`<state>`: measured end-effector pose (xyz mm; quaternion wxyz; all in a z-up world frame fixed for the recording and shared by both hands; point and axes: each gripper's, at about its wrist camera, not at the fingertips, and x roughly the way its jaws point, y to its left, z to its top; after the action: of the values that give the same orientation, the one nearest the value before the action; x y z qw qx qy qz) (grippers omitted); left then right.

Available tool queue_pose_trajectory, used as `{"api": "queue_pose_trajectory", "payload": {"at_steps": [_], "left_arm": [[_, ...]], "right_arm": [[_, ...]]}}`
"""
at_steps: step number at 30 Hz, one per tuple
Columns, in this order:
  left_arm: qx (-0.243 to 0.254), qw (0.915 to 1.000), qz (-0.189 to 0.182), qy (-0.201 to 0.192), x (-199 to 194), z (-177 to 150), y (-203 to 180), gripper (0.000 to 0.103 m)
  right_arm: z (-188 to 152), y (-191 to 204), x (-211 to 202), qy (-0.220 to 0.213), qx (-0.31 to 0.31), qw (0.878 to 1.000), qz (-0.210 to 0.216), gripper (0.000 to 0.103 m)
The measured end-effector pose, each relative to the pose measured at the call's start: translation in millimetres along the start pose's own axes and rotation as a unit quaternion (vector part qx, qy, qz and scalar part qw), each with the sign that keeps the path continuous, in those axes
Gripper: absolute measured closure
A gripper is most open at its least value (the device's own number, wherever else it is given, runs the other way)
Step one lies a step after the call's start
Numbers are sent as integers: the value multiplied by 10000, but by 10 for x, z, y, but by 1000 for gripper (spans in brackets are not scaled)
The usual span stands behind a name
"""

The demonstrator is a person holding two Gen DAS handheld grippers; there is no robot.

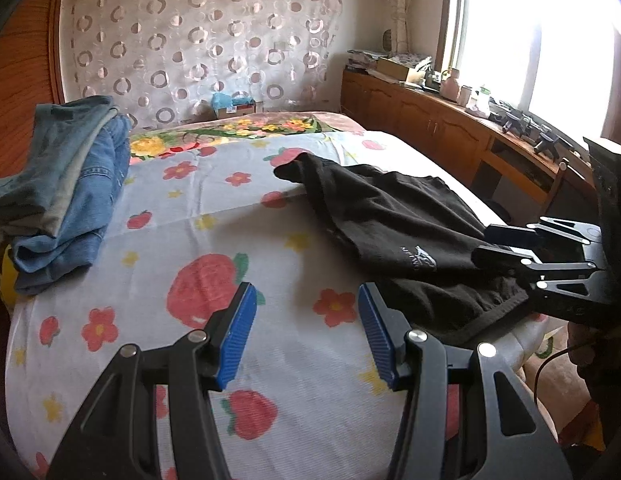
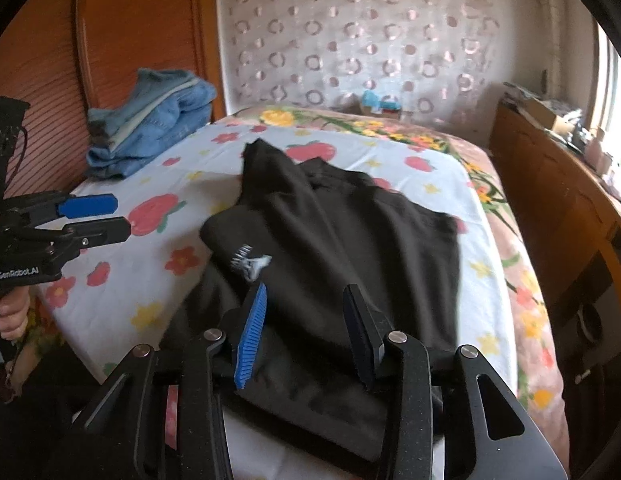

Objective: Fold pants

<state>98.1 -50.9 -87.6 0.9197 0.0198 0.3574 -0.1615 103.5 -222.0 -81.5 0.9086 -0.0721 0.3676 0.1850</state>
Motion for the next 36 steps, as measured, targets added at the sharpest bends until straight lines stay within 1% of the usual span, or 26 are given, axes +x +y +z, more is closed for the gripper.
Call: {"api": "queue_pose_trajectory", "payload": {"at_steps": [2, 4, 5, 6, 11, 18, 23, 24, 25, 27, 32, 36], "left_arm": [[-2, 10000, 17, -11, -10, -5, 18, 51], [-16, 10000, 40, -24, -19, -10, 48, 51], [-28, 10000, 49, -26, -24, -12, 65, 51], [-55, 10000, 64, -25, -25, -16, 90, 51], [-130, 9999, 104, -11, -22, -31, 155, 51], [-213, 9997, 149, 3, -27, -66, 231, 51], [-243, 9996, 149, 15, -25, -92, 240, 51], [-244, 9996, 147, 19, -19, -94, 240, 51], [-243, 9996, 143, 26, -14, -101, 236, 51], [-239, 9996, 138, 37, -11, -111, 230, 51], [-225, 9997, 111, 61, 6, -124, 207, 51], [-173, 9998, 68, 90, 35, -126, 151, 51]], "right_arm": [[43, 51, 53, 44, -59, 10000, 44, 62], [98, 102, 136, 129, -127, 9998, 114, 55], [120, 124, 177, 169, -156, 9997, 124, 51], [142, 136, 201, 194, -177, 9996, 126, 50], [261, 218, 384, 350, -249, 9988, 246, 50], [368, 425, 580, 514, -642, 9957, 423, 50], [411, 507, 730, 661, -889, 9931, 374, 50], [414, 508, 755, 685, -896, 9930, 360, 54], [420, 504, 778, 723, -904, 9926, 366, 67], [441, 463, 784, 739, -856, 9925, 469, 98], [561, 262, 569, 375, -600, 9963, 485, 100], [658, 43, 416, 191, -542, 9981, 230, 101]]}}
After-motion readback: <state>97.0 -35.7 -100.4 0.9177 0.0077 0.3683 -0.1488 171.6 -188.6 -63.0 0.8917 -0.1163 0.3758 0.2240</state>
